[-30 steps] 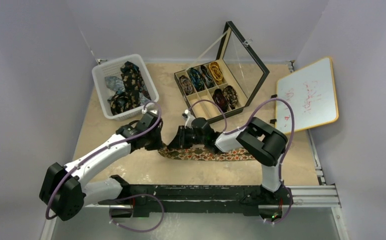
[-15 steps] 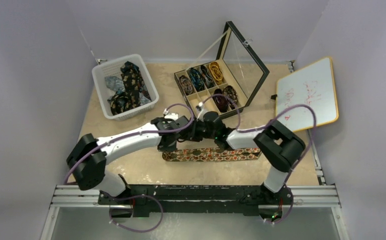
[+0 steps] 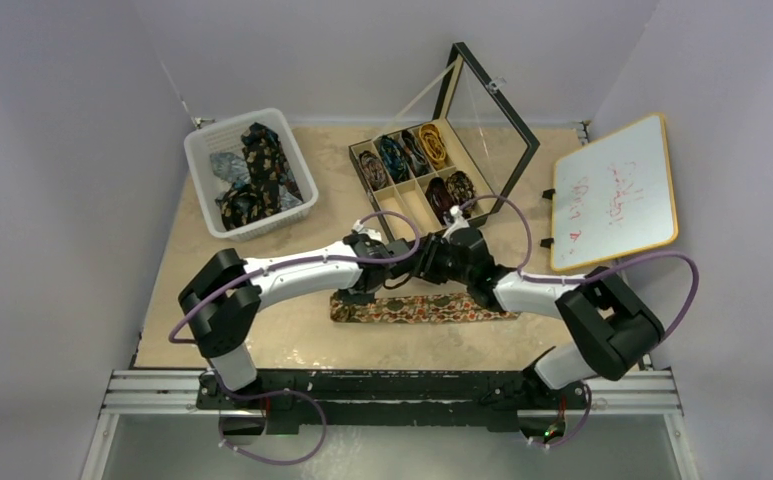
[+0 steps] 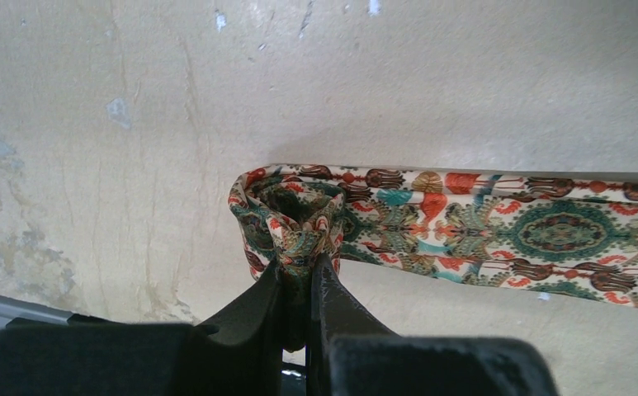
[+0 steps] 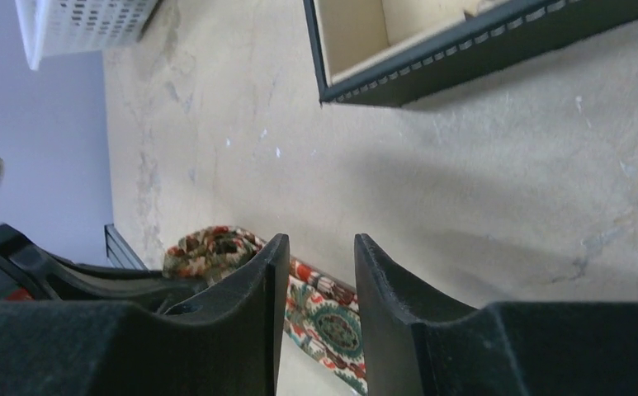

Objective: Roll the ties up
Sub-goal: Roll the tie at the center of the board.

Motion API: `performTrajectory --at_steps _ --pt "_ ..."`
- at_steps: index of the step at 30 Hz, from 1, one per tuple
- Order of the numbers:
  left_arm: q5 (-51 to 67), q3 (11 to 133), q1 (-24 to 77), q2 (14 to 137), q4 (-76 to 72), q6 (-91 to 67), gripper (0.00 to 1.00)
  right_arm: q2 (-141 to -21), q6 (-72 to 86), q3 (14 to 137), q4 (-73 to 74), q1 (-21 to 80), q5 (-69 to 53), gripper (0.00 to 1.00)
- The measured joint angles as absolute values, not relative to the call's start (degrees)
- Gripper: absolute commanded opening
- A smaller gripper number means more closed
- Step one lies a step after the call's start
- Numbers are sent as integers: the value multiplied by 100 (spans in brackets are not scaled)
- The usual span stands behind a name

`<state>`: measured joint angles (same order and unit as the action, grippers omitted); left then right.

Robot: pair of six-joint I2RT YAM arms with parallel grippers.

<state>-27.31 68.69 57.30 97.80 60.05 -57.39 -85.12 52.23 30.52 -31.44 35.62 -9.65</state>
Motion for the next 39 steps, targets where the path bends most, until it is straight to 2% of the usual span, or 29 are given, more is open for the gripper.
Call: performTrajectory --at_steps 5,10,12,14,18,21,23,26,29,33,39 --pt "-2727 7113 5758 9946 5918 -5734 0 -8383 5131 2665 -3317 3562 -1295 35" --pt "-2615 7161 5789 10119 5616 -5481 5 -8259 5133 2331 -3363 3562 -1367 42" --pt "-2567 7229 5817 10243 5529 -5393 9 -8182 5135 2281 -3367 3562 -1361 44" --pt "-2532 7347 5867 10392 5413 -5284 18 -8044 5140 2209 -3395 3562 -1341 45" --pt "-2416 7505 5933 10525 5190 -5103 30 -7647 5164 2001 -3385 3562 -1278 51" --pt "-2265 7570 5942 10610 4978 -4947 40 -7338 5179 1922 -3282 3562 -1133 59" --pt "-2134 7570 5942 10661 4823 -4853 42 -7155 5181 1914 -3201 3562 -993 64" --pt "-1940 7570 5940 10694 4604 -4718 48 -6753 5111 1903 -2930 3562 -635 83" --pt "-1737 7557 5924 10619 4407 -4602 51 -6512 4978 1898 -2602 3514 -307 92" --pt "-1361 7183 5852 9979 3865 -4539 54 -6340 4709 2003 -2401 3511 -148 96" --pt "-1037 6034 5428 7640 3203 -4571 59 -6611 3865 2432 -3028 3520 -440 99"
